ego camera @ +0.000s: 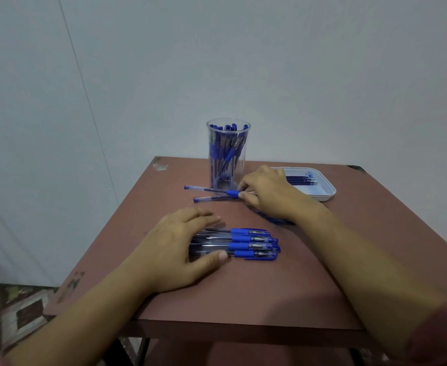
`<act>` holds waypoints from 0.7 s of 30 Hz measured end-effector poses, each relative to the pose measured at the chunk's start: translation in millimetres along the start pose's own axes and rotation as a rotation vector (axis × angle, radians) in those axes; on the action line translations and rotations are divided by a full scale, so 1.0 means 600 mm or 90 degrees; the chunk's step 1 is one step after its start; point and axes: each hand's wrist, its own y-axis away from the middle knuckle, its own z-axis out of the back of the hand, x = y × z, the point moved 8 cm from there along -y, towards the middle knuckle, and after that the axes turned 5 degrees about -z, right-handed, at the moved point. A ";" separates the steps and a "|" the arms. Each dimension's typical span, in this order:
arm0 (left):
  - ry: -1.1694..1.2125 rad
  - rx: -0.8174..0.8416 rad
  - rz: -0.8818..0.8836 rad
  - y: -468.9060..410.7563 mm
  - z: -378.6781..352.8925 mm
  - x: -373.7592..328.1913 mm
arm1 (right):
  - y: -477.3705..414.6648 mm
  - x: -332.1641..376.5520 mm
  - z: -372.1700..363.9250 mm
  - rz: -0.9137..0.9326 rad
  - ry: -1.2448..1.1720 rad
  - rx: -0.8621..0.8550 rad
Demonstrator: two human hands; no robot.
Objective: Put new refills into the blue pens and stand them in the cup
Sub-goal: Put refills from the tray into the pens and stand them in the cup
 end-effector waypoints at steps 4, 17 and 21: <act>-0.112 -0.165 -0.035 -0.014 0.047 -0.016 | 0.032 0.013 0.033 0.014 -0.089 0.016; 0.019 -0.083 -0.079 -0.102 0.008 0.001 | 0.097 -0.014 0.024 -0.069 -0.520 -0.107; 0.088 -0.084 -0.034 -0.091 -0.004 0.018 | 0.095 -0.017 0.017 -0.061 -0.504 -0.096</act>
